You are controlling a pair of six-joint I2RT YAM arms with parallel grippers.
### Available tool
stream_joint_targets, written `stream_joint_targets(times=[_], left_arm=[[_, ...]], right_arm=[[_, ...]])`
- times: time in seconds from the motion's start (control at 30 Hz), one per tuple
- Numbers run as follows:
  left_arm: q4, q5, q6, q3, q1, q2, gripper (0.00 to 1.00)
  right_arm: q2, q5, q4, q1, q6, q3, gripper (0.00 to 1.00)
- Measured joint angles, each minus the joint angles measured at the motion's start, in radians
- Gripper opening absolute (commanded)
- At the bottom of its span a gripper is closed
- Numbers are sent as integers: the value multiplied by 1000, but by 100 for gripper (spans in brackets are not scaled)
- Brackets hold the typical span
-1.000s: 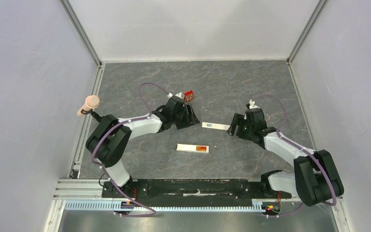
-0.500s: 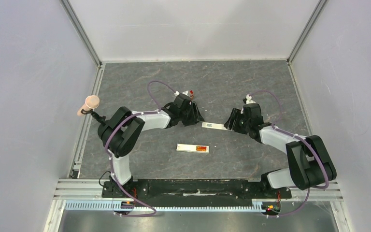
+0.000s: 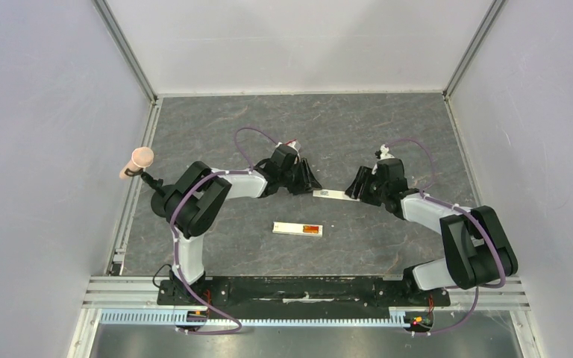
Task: Load the batteries into the remote control
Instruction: Pick up the battery cover at the center of the board.
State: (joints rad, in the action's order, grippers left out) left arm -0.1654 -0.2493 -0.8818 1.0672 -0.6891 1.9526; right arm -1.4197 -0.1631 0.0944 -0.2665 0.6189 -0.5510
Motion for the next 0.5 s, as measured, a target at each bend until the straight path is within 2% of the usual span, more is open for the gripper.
stream_joint_targets(times=[0.33,0.5], left_arm=[[-23,-18,-19,-15,5,-1,42],[24,-18,-18,-44,2,-45,39]], right_arm=[[34,-30,2,13,34,33,56],[80,-87,-40,11,60,57,56]])
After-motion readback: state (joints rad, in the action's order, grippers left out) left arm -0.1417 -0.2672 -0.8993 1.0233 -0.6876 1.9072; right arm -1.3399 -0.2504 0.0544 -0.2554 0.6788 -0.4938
